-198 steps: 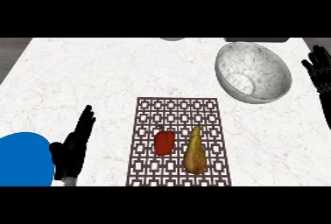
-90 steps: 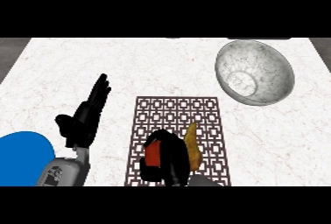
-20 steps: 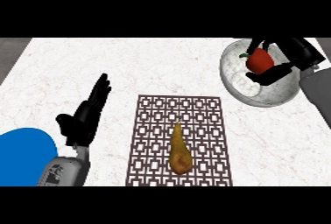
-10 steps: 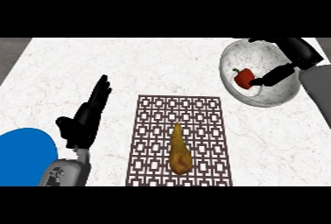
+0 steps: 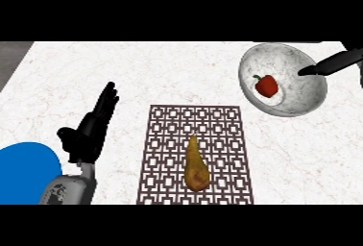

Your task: Pick the bell pepper from the placemat and place it in the bowl

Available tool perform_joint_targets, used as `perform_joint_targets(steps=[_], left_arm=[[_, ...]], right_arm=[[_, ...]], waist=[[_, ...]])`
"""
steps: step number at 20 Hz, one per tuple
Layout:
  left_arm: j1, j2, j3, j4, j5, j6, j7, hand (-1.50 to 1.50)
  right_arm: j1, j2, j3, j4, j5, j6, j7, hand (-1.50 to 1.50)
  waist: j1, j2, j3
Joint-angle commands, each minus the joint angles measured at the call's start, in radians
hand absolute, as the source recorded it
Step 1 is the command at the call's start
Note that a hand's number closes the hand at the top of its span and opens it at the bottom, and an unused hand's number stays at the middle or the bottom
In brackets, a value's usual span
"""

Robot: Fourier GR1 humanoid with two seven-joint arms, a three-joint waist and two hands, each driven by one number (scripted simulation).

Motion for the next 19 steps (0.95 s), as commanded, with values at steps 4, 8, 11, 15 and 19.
perform_joint_targets(steps=[4, 8, 11, 15, 19], left_arm=[[-0.004, 0.029, 0.036, -0.031, 0.038, -0.038, 0.041, 0.0], [0.019, -0.017, -0.016, -0.024, -0.014, -0.002, 0.004, 0.0], [-0.003, -0.013, -0.005, 0.011, -0.005, -0.017, -0.014, 0.0], [-0.008, -0.014, 0.005, -0.003, 0.006, -0.021, -0.017, 0.0], [0.025, -0.018, -0.012, -0.018, -0.014, -0.014, -0.021, 0.0]], right_arm=[[-0.013, -0.078, -0.093, 0.134, -0.068, 0.193, 0.014, -1.5], [0.067, -0.147, -0.089, 0.138, -0.052, 0.317, -0.095, -1.5], [0.016, -0.166, -0.105, 0.156, -0.069, 0.377, -0.067, -1.5], [0.097, -0.215, -0.093, 0.136, -0.058, 0.443, -0.12, -1.5], [0.153, -0.223, -0.086, 0.097, -0.053, 0.444, -0.161, -1.5]], waist=[[0.005, 0.003, 0.001], [0.003, 0.005, 0.002], [0.016, 0.012, 0.002], [0.015, 0.013, 0.003], [0.008, 0.007, 0.003]])
